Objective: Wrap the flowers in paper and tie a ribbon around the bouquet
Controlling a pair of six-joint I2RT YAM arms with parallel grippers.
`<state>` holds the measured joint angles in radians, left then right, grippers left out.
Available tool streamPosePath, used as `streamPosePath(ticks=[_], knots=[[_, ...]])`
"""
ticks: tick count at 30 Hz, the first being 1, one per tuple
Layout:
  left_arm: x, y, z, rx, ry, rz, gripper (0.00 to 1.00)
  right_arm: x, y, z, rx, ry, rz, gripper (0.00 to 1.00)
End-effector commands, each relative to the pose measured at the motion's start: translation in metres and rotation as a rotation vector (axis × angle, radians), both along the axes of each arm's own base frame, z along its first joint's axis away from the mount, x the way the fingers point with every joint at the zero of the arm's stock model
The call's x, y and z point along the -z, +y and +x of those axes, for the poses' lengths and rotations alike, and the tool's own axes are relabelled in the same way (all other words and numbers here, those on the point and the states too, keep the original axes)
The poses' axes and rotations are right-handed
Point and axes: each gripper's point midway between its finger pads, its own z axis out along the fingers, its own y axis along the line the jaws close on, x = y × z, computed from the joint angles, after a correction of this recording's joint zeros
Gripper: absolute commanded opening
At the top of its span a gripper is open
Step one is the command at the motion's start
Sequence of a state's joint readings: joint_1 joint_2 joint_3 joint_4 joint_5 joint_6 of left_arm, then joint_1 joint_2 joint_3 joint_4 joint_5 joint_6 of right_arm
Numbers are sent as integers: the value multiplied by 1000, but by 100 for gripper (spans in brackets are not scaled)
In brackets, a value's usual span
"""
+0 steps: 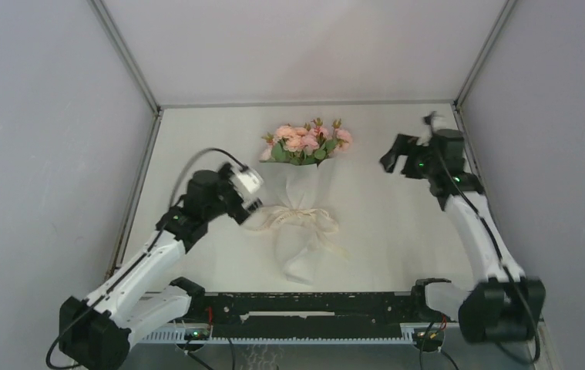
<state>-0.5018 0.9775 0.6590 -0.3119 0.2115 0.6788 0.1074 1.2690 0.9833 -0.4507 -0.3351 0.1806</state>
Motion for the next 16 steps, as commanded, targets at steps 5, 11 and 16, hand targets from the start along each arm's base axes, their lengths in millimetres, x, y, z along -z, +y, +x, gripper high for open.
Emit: streamPosePath(ticks=[5,11,16], knots=[[-92,156,38,-1088,-157,-619,100,-85,-101,-9,493,-468,-43,100],[-68,196,17,-1230,-278,-660,100,-60,-118,-29,577,-461,-66,100],[-68,199,9,-1203,-368,-724,100,-50,-121,-41,594,-457,-77,99]])
